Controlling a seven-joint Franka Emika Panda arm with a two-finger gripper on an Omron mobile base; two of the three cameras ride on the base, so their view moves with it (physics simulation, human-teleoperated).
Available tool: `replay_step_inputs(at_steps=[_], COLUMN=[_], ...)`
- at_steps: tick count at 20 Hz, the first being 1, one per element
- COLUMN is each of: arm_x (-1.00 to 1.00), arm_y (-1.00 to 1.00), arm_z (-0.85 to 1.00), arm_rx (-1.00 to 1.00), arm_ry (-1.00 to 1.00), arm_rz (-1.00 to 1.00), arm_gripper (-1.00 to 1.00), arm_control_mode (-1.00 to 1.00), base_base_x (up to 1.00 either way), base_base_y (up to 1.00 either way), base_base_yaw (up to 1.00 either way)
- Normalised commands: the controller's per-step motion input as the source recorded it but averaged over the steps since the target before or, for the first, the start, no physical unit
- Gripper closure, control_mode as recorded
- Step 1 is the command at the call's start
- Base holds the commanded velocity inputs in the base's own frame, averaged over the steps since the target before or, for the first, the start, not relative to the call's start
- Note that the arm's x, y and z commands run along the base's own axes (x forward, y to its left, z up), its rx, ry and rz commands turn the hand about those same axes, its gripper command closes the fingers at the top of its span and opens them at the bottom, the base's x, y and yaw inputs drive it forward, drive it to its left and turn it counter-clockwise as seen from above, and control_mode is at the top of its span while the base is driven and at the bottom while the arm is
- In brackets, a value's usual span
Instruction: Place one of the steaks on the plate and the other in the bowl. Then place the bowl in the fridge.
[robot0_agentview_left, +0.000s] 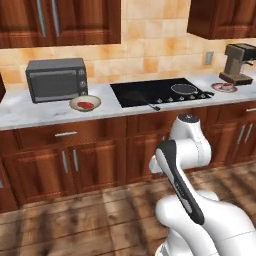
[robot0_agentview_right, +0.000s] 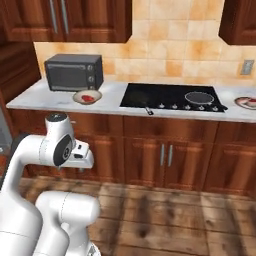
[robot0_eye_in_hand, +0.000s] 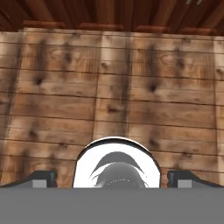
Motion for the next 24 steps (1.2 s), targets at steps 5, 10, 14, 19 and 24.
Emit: replay_step_inputs(at_steps=[5, 10, 14, 19, 24], arm_x=[0.00, 0.00, 0.00, 0.00, 0.00], arm_y=[0.00, 0.00, 0.00, 0.00, 0.00], arm_z=[0.00, 0.00, 0.00, 0.00, 0.00], arm_rx=[0.00, 0.00, 0.00, 0.00, 0.00], arm_ry=[0.00, 0.00, 0.00, 0.00, 0.00], arm_rz=[0.00, 0.00, 0.00, 0.00, 0.00], arm_gripper=[-1.00, -1.00, -1.00, -1.00, -1.00], arm_control_mode=[1.00, 1.00, 1.00, 1.00, 1.00], base_base_x=[1.00, 0.98, 0.58, 0.40, 0.66], base_base_y=[0.58, 0.72, 0.53, -0.15, -0.12], base_base_yaw=[-0.01, -0.19, -0.19, -0.04, -0.01])
